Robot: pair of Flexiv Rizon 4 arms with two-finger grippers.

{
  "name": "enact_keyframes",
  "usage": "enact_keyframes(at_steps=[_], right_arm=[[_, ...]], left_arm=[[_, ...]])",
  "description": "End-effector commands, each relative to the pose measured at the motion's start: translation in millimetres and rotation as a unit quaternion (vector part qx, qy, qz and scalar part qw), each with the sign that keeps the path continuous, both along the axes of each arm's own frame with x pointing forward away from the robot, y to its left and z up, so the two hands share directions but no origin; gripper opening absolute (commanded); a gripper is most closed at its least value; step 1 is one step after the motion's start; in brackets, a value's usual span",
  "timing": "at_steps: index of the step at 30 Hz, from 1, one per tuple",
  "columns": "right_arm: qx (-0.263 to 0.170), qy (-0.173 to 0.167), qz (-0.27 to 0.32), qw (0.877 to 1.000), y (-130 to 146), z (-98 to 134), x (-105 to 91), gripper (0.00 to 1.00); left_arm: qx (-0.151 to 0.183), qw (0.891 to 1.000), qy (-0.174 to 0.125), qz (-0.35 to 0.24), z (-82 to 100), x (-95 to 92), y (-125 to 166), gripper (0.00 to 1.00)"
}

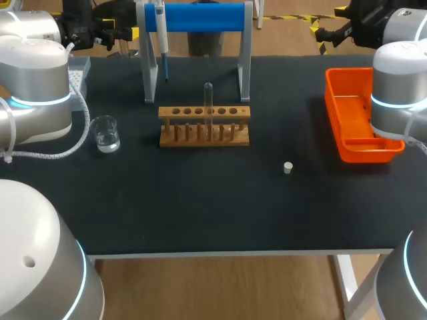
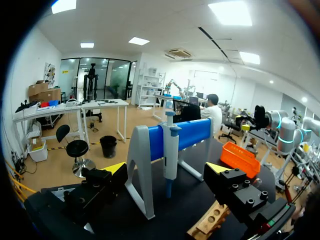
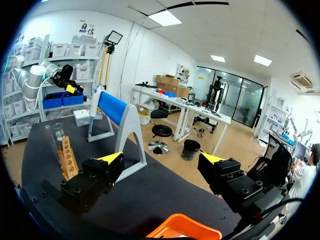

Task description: Invert the test tube, pick up the pipette, mount the tip to pipette, aspirate from beaker and dispense into the tube, eject the tip, return the pipette, and cap with the stopper.

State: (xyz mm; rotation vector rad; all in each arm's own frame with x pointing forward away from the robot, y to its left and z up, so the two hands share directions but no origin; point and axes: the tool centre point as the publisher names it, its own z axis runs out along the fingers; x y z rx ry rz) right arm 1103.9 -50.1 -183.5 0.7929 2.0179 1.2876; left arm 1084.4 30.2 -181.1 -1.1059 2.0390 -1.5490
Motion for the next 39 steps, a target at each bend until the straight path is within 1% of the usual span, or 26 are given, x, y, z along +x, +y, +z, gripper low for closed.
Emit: enact_keyframes(at_steps=[1,3,7,9,11,16,20,23,28,35,39], right_arm=[[-0.007,-0.007,0.008,1.0,3,-2,-7.0,1.0],[-0.003,-0.002,0.028,1.0,11,-6,-23.0,1.0],[0.001,-0.004,0.076,0.997,23,-15,-68.8,1.0],[0.007,0.005,0.094,0.996,32,-20,-86.2,1.0],[0.009,0.001,0.114,0.993,42,-28,-100.9,1.0],[0.036,0.018,0.147,0.988,64,-43,-132.6,1.0],[0.057,0.013,0.166,0.984,81,-51,-157.7,1.0],[0.067,0.019,0.173,0.982,94,-57,-170.8,1.0],[0.071,0.01,0.181,0.981,112,-68,-188.7,1.0],[0.07,0.002,0.175,0.982,125,-83,-201.4,1.0],[0.071,-0.001,0.175,0.982,127,-87,-206.7,1.0]], left_arm=[[0.0,1.0,-0.001,0.001,-0.5,-0.7,0,1.0],[0.0,1.0,-0.001,0.001,-0.5,-0.7,0,1.0],[0.0,1.0,-0.001,0.001,-0.5,-0.7,0,1.0],[0.0,1.0,-0.001,0.001,-0.5,-0.7,0,1.0],[0.0,1.0,-0.001,0.001,-0.5,-0.7,0,1.0],[0.0,1.0,-0.001,0.001,-0.5,-0.7,0,1.0],[0.0,1.0,-0.001,0.001,-0.5,-0.7,0,1.0],[0.0,1.0,-0.001,0.001,-0.5,-0.7,0,1.0],[0.0,1.0,-0.001,0.001,-0.5,-0.7,0,1.0],[0.0,1.0,-0.001,0.001,-0.5,-0.7,0,1.0],[0.0,1.0,-0.001,0.001,-0.5,-0.7,0,1.0]])
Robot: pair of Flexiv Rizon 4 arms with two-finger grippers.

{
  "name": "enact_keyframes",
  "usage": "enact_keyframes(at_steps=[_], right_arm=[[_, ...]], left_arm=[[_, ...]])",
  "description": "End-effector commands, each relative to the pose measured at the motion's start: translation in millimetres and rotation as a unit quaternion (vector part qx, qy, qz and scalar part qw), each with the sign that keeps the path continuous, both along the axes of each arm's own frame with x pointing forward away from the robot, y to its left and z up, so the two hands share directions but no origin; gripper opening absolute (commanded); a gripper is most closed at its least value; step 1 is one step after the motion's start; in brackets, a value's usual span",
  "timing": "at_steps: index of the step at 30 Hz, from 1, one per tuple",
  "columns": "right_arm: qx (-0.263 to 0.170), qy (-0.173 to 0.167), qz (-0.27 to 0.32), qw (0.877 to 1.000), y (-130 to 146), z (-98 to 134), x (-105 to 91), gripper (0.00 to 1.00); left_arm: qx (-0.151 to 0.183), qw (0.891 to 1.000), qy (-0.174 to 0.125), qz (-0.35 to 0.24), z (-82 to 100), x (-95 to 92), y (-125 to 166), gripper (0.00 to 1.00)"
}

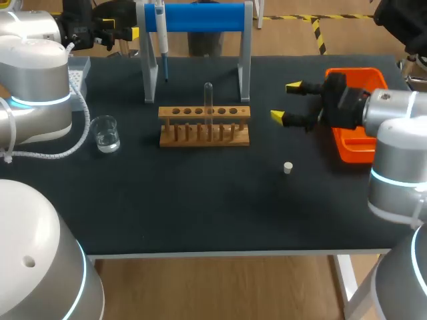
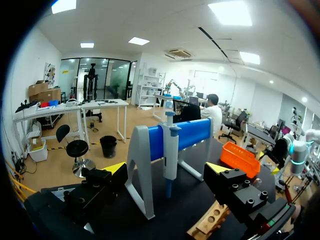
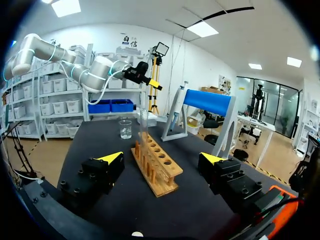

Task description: Invert the test tube, pick up the pipette, mount the tip to pipette, aspirate from beaker and dispense into the tube, eject the tip, return the pipette, and cap with the stopper.

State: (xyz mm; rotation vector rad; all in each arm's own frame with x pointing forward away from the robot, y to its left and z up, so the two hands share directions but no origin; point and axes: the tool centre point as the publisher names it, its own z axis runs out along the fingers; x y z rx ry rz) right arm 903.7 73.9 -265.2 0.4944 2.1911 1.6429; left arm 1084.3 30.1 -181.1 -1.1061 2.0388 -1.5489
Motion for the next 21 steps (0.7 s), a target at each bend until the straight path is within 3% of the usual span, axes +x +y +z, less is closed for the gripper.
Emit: enact_keyframes(at_steps=[1,21], right_arm=[[0.01,-0.012,-0.014,1.0,3.6,-5.5,-7.5,1.0],[0.011,-0.016,-0.013,1.0,3.7,-5.5,-8.6,1.0]], left_arm=[[0.0,1.0,-0.001,0.001,-0.6,-0.6,-0.2,1.0],[0.0,1.0,-0.001,0.001,-0.6,-0.6,-0.2,1.0]])
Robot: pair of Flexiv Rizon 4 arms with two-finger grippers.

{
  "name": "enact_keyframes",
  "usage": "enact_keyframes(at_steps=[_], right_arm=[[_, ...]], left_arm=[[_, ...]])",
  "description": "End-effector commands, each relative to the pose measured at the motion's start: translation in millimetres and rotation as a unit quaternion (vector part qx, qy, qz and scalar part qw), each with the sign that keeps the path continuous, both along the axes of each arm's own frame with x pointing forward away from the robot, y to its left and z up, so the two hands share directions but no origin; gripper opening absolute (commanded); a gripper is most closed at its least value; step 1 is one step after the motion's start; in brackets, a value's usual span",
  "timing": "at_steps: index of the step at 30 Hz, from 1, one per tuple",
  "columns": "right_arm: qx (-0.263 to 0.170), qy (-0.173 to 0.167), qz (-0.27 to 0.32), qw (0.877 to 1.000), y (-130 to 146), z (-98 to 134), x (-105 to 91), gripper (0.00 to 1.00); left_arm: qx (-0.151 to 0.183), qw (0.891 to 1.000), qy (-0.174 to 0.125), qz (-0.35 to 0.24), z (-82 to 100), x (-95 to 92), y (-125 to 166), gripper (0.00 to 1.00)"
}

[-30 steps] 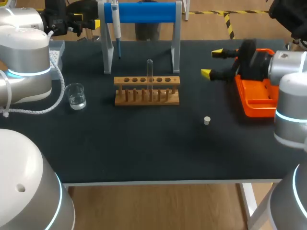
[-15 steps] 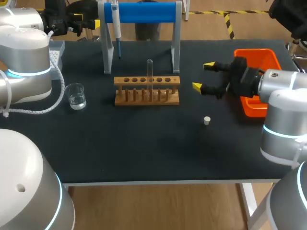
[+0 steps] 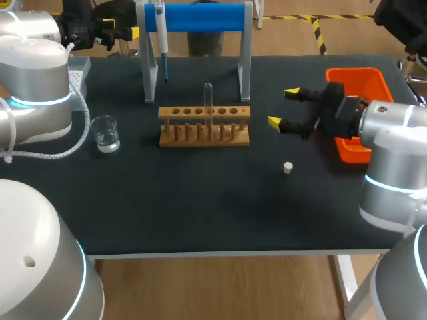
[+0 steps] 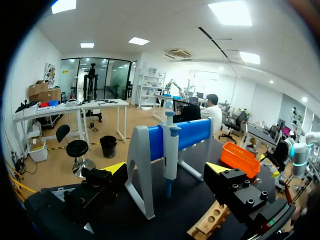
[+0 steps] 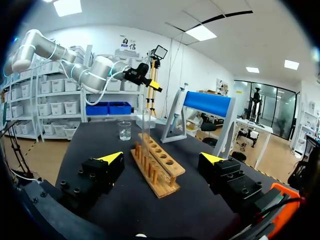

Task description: Invert the test tube, pick up the pipette, mount the tip to pipette, aspirate from beaker and dispense into the tube, eject the tip, return the pipette, and cap with the stopper.

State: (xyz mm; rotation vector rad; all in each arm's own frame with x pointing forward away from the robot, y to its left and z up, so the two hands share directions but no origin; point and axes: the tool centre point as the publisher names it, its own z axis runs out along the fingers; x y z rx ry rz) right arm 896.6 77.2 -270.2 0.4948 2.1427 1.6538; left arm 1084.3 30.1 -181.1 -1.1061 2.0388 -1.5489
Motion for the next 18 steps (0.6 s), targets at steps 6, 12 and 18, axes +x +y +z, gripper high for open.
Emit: enact_keyframes(at_steps=[6,12,18], right_arm=[[0.001,-0.001,-0.003,1.0,1,-1,-1.5,1.0],[0.001,-0.001,-0.003,1.0,1,-1,-1.5,1.0],[0.001,-0.001,-0.003,1.0,1,-1,-1.5,1.0]], left_arm=[[0.012,1.0,-0.012,-0.009,-13.4,-45.8,-21,1.0],[0.023,0.998,-0.049,-0.021,-31.3,-109.6,-41,1.0],[0.03,0.992,-0.11,-0.051,-46.7,-155.1,-60,1.0]])
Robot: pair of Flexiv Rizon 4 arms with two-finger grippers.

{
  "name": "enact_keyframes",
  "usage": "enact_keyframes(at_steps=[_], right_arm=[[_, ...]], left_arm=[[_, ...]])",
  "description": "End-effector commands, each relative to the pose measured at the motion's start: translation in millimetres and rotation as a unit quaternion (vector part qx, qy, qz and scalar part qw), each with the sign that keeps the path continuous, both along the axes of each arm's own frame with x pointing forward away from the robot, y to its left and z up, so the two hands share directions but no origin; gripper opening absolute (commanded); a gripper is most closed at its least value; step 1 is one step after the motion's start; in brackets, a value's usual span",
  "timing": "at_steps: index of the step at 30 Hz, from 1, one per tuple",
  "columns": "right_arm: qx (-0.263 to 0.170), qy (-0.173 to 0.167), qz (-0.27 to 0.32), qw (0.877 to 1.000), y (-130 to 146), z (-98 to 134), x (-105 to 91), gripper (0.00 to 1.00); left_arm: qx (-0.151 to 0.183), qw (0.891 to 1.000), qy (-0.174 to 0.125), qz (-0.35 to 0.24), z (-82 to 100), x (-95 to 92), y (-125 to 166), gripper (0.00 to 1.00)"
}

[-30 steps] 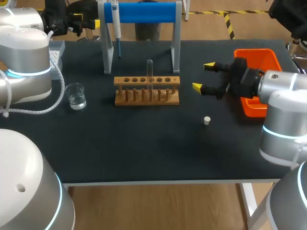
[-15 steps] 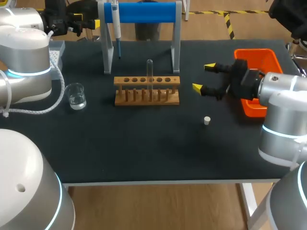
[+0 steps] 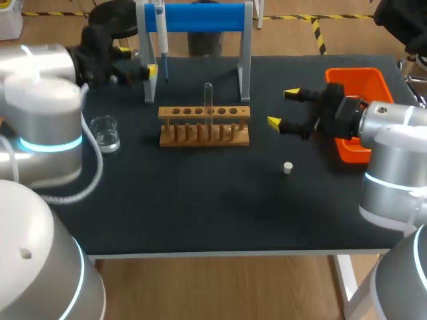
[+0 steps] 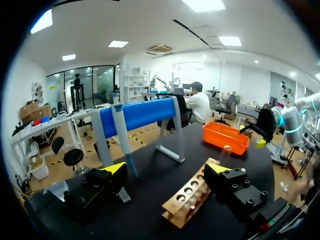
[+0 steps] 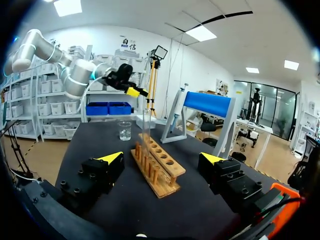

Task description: Invert the test tube, pick up the pipette, mount the tip to pipette, aspirate from beaker and dispense into the tube, eject the tip, return the pipette, and cap with the stopper.

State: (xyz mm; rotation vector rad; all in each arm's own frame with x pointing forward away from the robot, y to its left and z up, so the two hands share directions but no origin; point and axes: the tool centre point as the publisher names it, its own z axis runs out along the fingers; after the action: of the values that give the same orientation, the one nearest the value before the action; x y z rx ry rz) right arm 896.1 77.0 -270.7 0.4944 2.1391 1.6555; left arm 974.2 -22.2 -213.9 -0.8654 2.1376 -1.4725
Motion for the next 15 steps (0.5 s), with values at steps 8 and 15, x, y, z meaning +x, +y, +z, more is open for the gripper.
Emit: enact_keyframes(at_steps=[8,15], right_arm=[[0.0,0.0,-0.002,1.0,1,0,-1.0,1.0],[0.0,0.0,-0.002,1.0,1,0,-1.0,1.0]], left_arm=[[-0.043,0.993,-0.106,-0.037,-30.3,-76.7,-24,1.0],[-0.046,0.992,-0.108,-0.049,-42.2,-86.9,-31,1.0]])
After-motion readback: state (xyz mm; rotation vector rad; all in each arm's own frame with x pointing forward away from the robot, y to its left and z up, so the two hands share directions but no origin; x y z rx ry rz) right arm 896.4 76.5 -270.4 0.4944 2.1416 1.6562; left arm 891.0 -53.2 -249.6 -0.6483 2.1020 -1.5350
